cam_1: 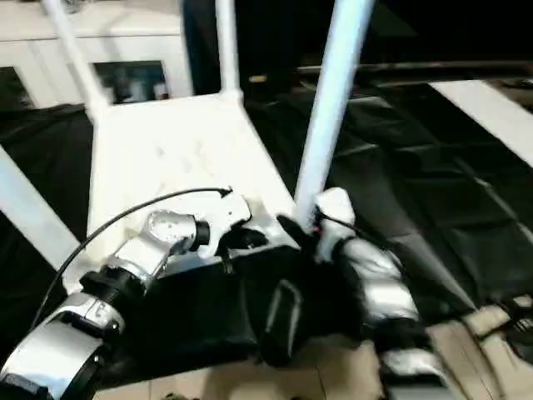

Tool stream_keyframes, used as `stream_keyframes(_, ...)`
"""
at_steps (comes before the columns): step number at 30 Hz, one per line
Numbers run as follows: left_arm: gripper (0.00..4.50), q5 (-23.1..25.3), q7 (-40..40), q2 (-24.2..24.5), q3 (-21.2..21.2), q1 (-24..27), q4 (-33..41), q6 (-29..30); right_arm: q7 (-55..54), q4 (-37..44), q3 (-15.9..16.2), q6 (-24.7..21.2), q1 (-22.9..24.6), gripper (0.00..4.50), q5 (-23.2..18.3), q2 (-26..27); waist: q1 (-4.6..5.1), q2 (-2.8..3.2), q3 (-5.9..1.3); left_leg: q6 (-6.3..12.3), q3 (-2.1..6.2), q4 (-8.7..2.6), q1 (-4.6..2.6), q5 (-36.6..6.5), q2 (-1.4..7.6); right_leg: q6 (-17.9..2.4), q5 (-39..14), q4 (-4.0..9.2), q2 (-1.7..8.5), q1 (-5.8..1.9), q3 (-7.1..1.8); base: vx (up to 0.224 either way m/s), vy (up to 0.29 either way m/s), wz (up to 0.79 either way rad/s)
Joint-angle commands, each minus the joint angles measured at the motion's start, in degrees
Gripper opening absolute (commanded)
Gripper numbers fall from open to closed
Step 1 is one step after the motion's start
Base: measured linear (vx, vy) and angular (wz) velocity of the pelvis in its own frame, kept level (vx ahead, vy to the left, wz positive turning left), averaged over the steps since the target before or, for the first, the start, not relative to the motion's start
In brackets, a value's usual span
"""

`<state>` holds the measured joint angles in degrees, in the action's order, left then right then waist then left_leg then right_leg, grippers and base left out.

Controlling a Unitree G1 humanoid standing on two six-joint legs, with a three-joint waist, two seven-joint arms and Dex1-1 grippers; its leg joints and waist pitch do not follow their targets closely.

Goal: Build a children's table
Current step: Rotate leg to tighten

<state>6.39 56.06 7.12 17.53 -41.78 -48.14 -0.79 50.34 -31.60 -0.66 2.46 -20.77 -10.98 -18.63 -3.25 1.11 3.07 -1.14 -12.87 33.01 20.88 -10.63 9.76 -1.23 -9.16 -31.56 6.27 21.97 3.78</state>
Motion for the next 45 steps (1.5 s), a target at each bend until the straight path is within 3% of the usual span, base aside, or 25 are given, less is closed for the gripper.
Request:
stream_keyframes(1,0.0,1.4,-0.7,0.7,0.6,-0.5,-1.7,-0.8,6.7,3.2,3.1,-1.4,1.7,3.15,-1.6,-0.2,-0.18,-0.33,-3.33,2.52,2.02,-4.54,-1.78,-20.7,3.9,-11.9,-15.5,3.66,3.16,-1.02,-2.27,0.0,0.0,0.0)
stream_keyframes(4,0.0,0.1,4.2,2.1,0.6,0.3,-0.4,-2.9,13.4,8.6,1.2,-4.6,5.5,3.15,-5.0,-6.1,-1.32,-0.61,-3.57,4.17,1.67,-4.0,-1.57,-16.8,4.12,-12.4,-14.7,3.05,3.12,-1.18,-2.33,0.018,-0.011,0.03)
stream_keyframes(6,0.0,-0.7,5.8,2.6,0.5,0.5,0.0,-3.1,15.5,10.6,0.4,-5.8,6.9,3.15,-6.0,-8.4,-2.06,-0.52,-3.87,5.53,1.78,-3.76,-0.94,-12.3,4.23,-13.2,-9.9,2.18,3.18,-1.69,-2.2,0.052,-0.031,0.06)
stream_keyframes(7,0.0,-0.7,5.8,2.6,0.5,0.5,0.0,-3.1,15.5,10.6,0.4,-5.8,6.9,3.15,-6.0,-8.4,-2.28,-0.55,-3.97,5.88,1.75,-3.58,-0.98,-11.3,4.27,-13.5,-8.4,1.9,3.13,-1.62,-2.17,0.0,0.0,0.0)
stream_keyframes(8,0.0,-0.8,6.6,2.9,0.6,0.7,0.2,-3.7,16.7,11.8,0.0,-6.5,7.5,3.15,-6.7,-9.5,-2.12,-0.68,-3.95,6.47,1.87,-3.48,-0.4,-10.0,4.14,-14.0,-6.9,1.53,3.2,-1.84,-2.08,0.0,0.0,0.0)
stream_keyframes(13,0.0,-1.6,9.3,4.0,0.6,1.1,0.3,-5.9,19.0,16.1,-0.7,-8.4,9.6,3.15,-8.6,-13.7,-2.48,-1.06,-4.07,7.39,1.89,-3.05,-0.15,-9.1,4.04,-14.1,-6.8,1.23,3.2,-1.84,-2.02,0.0,0.0,0.0)
stream_keyframes(15,0.0,-1.9,10.0,4.3,0.4,1.4,0.6,-6.3,17.9,15.9,-1.9,-8.1,9.5,3.15,-8.3,-14.5,-2.29,-1.0,-3.79,6.64,1.95,-3.29,-0.11,-11.1,4.03,-13.1,-11.3,1.76,3.24,-1.72,-1.95,0.0,0.0,0.0)
stream_keyframes(16,0.0,-2.1,10.3,4.4,0.3,1.6,1.0,-6.2,17.8,15.7,-2.6,-8.3,9.5,3.15,-8.4,-14.9,-1.94,-1.42,-3.59,6.05,1.95,-3.43,-0.07,-12.1,3.98,-12.5,-13.6,2.08,3.2,-1.62,-1.92,0.0,0.0,0.0)
stream_keyframes(17,0.0,-2.4,10.6,4.6,0.1,1.9,1.5,-6.0,17.9,15.6,-3.3,-8.5,9.5,3.15,-8.5,-15.5,-1.86,-1.39,-3.56,5.62,2.03,-3.45,-0.13,-12.5,4.0,-12.0,-15.4,2.16,3.26,-1.6,-1.96,0.0,0.0,0.0)
stream_keyframes(19,0.0,-2.8,10.8,4.7,-0.1,2.3,2.3,-5.8,18.2,16.2,-3.9,-9.2,10.0,3.15,-9.0,-16.5,-1.89,-1.36,-3.51,5.36,2.03,-3.47,-0.33,-12.5,4.1,-11.7,-16.3,2.29,3.21,-1.44,-2.04,0.0,0.0,0.0)
stream_keyframes(25,0.0,-4.6,11.6,5.4,-0.8,4.0,4.7,-5.7,20.5,22.1,-3.5,-13.7,12.9,3.15,-12.0,-18.5,-2.05,-1.46,-3.62,7.26,1.98,-3.22,-0.01,-9.7,4.09,-12.5,-10.9,1.58,3.06,-1.65,-2.02,0.0,0.0,0.0)
stream_keyframes(27,0.0,-6.0,11.2,5.2,-2.0,4.9,6.6,-4.1,21.7,24.6,-2.0,-16.0,13.9,3.15,-13.0,-18.7,-2.06,-1.77,-3.6,7.93,1.91,-3.07,0.1,-9.3,4.07,-12.5,-11.2,1.58,3.12,-1.59,-1.98,0.0,0.0,0.0)
stream_keyframes(28,0.44,-6.3,11.4,5.3,-2.2,5.1,7.3,-3.5,22.0,25.2,-1.6,-16.6,14.1,3.19,-13.3,-18.8,-2.09,-1.71,-3.66,7.81,1.94,-3.07,0.05,-9.1,4.11,-12.6,-11.3,1.46,3.16,-1.65,-1.97,0.0,0.0,0.0)
stream_keyframes(29,0.55,-6.6,11.4,5.5,-2.4,5.6,8.6,-2.7,22.4,25.9,-1.1,-17.3,14.3,3.19,-13.5,-18.9,-2.08,-1.63,-3.57,7.84,1.95,-3.11,0.13,-9.1,4.09,-12.5,-11.8,1.58,3.14,-1.55,-1.97,0.0,0.0,0.0)
stream_keyframes(31,0.55,-8.0,11.1,6.1,-3.4,7.0,12.9,0.0,23.1,26.9,-0.1,-18.2,14.7,3.19,-13.8,-19.1,-2.03,-1.64,-3.56,7.39,2.0,-3.16,0.1,-9.3,4.18,-12.6,-12.3,1.48,3.16,-1.55,-1.98,0.0,0.0,0.0)
stream_keyframes(33,0.61,-9.2,9.9,6.6,-4.5,8.5,17.3,3.0,22.6,27.3,0.2,-18.3,14.5,3.19,-13.8,-18.8,-2.12,-1.33,-3.55,6.66,1.86,-3.21,-0.24,-9.7,4.33,-13.2,-12.2,1.59,2.91,-1.08,-2.04,0.0,0.0,0.0)
stream_keyframes(34,0.91,-10.2,9.4,6.9,-5.0,9.9,21.0,5.1,21.9,27.2,0.3,-18.1,14.0,3.19,-13.6,-18.2,-2.14,-1.21,-3.44,6.39,1.96,-3.28,-0.2,-9.7,4.41,-13.3,-11.1,1.34,2.89,-1.12,-2.07,0.0,0.0,0.0)
stream_keyframes(37,1.01,-11.1,7.9,7.9,-6.0,13.3,28.5,10.4,19.8,26.1,0.7,-17.6,12.4,3.19,-12.5,-15.9,-1.74,-1.08,-3.24,5.7,2.06,-3.56,-0.14,-10.3,4.49,-13.6,-10.8,1.25,2.98,-1.08,-2.13,0.0,0.0,0.0)
stream_keyframes(39,1.35,-11.3,7.2,9.0,-6.5,16.2,33.4,13.7,19.2,25.6,1.7,-18.1,11.7,3.19,-12.4,-14.4,-1.49,-1.11,-2.94,5.32,2.1,-3.64,0.04,-11.4,4.19,-12.7,-13.5,1.72,2.95,-1.04,-2.16,0.0,0.0,0.0)
stream_keyframes(43,1.54,-12.7,4.8,11.1,-8.1,22.9,42.8,19.5,19.7,24.9,4.6,-18.7,11.1,3.19,-12.5,-11.6,-0.68,-0.98,-2.5,3.37,2.36,-4.13,-0.16,-15.0,4.17,-10.3,-19.6,2.47,2.76,-0.67,-2.28,0.0,0.0,0.0)
stream_keyframes(45,1.71,-13.8,3.9,12.4,-9.0,26.8,47.7,23.0,19.3,24.0,5.7,-18.8,10.2,3.19,-12.5,-9.7,-0.42,-1.12,-2.5,2.71,2.46,-4.24,-0.19,-15.0,4.33,-10.7,-18.2,2.11,2.78,-0.65,-2.36,0.0,0.0,0.0)
